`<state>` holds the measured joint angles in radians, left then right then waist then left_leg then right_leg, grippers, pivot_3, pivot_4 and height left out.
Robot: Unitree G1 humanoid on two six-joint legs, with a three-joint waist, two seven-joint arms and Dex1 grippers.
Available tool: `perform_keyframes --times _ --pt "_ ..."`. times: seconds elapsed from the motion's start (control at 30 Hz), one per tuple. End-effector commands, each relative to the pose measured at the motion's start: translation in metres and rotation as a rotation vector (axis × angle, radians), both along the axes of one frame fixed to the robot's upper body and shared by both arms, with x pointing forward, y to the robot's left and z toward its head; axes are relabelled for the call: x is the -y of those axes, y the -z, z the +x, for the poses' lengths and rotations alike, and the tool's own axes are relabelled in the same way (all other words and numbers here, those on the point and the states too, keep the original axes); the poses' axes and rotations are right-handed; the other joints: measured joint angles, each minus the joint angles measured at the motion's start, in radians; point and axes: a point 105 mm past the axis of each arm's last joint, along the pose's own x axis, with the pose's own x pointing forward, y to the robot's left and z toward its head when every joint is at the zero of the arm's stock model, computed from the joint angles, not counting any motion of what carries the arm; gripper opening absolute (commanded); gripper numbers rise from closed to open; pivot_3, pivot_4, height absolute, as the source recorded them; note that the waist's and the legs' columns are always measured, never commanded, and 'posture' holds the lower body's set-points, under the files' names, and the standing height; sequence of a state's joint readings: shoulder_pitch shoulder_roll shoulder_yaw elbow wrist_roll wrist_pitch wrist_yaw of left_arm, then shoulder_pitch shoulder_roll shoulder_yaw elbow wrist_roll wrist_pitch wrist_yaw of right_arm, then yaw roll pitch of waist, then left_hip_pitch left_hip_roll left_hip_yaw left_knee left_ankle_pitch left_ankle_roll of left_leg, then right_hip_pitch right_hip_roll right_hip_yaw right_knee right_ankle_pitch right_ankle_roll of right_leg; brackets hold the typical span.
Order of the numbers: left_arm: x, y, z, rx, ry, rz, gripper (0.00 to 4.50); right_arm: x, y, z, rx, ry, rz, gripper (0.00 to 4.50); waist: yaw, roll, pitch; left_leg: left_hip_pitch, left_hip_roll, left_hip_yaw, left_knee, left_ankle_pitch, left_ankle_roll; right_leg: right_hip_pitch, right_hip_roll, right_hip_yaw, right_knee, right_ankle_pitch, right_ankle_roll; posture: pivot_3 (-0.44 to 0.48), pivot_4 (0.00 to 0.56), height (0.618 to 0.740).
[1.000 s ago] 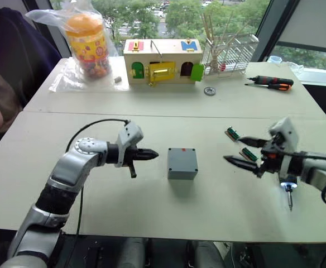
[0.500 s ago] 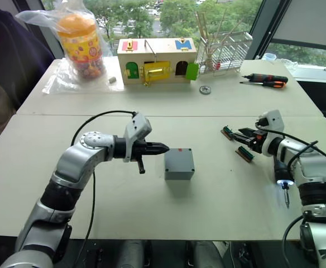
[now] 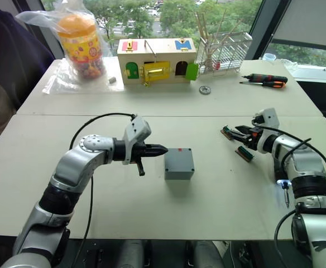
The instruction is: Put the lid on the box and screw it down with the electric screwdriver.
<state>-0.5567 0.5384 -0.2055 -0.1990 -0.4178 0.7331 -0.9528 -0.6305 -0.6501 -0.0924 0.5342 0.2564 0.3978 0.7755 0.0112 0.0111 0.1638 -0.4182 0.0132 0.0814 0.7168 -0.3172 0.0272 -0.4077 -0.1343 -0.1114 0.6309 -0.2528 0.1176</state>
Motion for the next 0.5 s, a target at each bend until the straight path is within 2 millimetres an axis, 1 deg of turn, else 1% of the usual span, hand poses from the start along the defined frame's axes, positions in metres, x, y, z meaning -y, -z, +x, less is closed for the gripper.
perform_keyframes --times 0.03,0.1,0.13,0.2,0.27,0.3,0.5 --pt "0.0018 -0.0002 -0.0035 0.046 0.023 0.033 0.00 -0.0012 -0.0165 0.0045 0.059 -0.006 0.005 2.21 0.001 0.000 0.000 0.000 0.000 0.000 0.000 0.000 0.000 0.000 0.000 0.000 0.000 0.000 0.000 0.000 0.150 0.706" --pt "0.0020 0.0007 -0.0036 0.048 0.024 0.036 0.00 -0.0023 -0.0163 0.0051 0.060 -0.006 0.007 2.21 0.001 0.000 0.000 0.000 0.000 0.000 0.000 0.000 0.000 0.000 0.000 0.000 0.000 0.000 0.000 0.000 0.150 0.706" --pt "0.0020 0.0008 -0.0034 0.049 0.024 0.038 0.00 -0.0028 -0.0162 0.0054 0.060 -0.007 0.007 1.95 0.001 0.000 0.000 0.000 0.000 0.000 0.000 0.000 0.000 0.000 0.000 0.000 0.000 0.000 0.000 0.000 0.150 0.706" --pt "0.0019 0.0010 -0.0030 0.052 0.024 0.040 0.00 -0.0033 -0.0156 0.0057 0.060 -0.007 0.005 1.33 0.000 0.000 0.000 0.000 0.000 0.000 0.000 0.000 0.000 0.000 0.000 0.000 0.000 0.000 0.000 0.000 0.150 0.706" --pt "0.0020 0.0011 -0.0027 0.054 0.024 0.041 0.00 -0.0034 -0.0147 0.0056 0.059 -0.007 0.003 0.31 0.000 0.000 0.000 0.000 0.000 0.000 0.000 0.000 0.000 0.000 0.000 0.000 0.000 0.000 0.000 0.000 0.150 0.706" --pt "0.0019 0.0014 -0.0028 0.054 0.024 0.042 0.00 -0.0033 -0.0143 0.0055 0.059 -0.008 0.001 0.04 0.000 0.000 0.000 0.000 0.000 0.000 0.000 0.000 0.000 0.000 0.000 0.000 0.000 0.000 0.000 0.000 0.150 0.706" --pt "0.0012 0.0033 -0.0022 0.053 0.019 0.041 0.00 -0.0003 -0.0178 0.0048 0.069 0.002 -0.003 0.04 0.000 0.000 0.000 0.000 0.000 0.000 0.000 0.000 0.000 0.000 0.000 0.000 0.000 0.000 0.000 0.000 0.150 0.706"
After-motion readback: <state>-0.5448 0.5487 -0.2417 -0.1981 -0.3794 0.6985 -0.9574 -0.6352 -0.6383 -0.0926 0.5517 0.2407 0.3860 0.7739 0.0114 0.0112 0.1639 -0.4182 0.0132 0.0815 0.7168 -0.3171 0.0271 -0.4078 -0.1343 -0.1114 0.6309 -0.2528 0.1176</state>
